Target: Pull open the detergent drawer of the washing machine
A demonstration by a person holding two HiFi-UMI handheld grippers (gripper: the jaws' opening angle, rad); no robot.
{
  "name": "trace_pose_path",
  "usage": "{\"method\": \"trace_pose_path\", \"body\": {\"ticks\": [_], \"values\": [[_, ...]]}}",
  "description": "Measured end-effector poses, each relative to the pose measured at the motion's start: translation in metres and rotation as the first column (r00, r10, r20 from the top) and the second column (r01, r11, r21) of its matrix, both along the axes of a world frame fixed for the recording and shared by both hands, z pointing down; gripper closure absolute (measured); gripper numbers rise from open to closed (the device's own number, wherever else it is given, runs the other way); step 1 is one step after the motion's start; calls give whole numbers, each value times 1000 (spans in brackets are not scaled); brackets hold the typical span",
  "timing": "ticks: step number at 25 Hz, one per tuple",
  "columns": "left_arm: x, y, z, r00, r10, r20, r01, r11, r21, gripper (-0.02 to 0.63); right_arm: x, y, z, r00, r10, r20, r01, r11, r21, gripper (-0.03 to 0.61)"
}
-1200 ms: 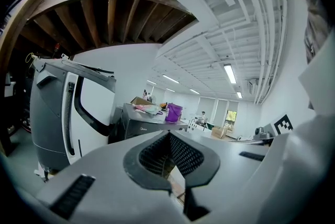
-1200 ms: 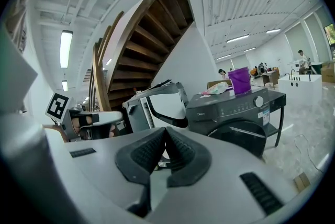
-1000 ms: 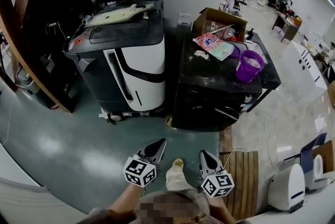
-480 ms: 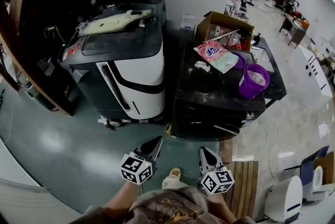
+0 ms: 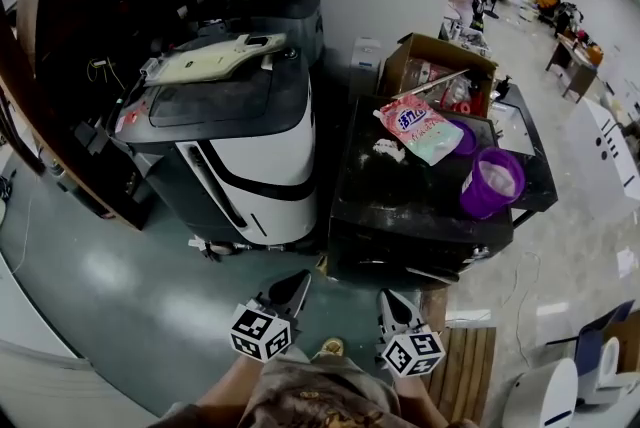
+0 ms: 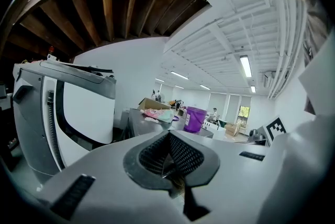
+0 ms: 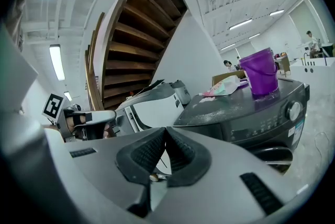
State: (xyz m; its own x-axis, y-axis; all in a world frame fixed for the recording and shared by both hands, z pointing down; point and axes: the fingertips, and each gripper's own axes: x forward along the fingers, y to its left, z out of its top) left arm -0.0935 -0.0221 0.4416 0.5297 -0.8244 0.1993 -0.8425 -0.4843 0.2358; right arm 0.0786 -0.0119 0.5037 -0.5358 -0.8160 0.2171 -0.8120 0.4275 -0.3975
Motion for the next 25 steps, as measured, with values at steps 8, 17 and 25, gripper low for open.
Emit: {"method": "trace_pose_path", "body": {"ticks": [8, 17, 25], "values": [[-2, -30, -6, 1000, -2, 11, 1, 1000, 16, 592, -1, -25, -5, 1000, 9, 18, -9, 1000, 10, 575], [3, -67, -6, 998, 70, -4, -70, 997, 21, 592, 1, -55, -10, 998, 59, 14, -59, 998, 32, 575], [10, -103, -4, 989, 148, -16, -148, 989, 22, 592, 3, -81, -13, 991, 128, 32, -129, 991, 36, 575]]}}
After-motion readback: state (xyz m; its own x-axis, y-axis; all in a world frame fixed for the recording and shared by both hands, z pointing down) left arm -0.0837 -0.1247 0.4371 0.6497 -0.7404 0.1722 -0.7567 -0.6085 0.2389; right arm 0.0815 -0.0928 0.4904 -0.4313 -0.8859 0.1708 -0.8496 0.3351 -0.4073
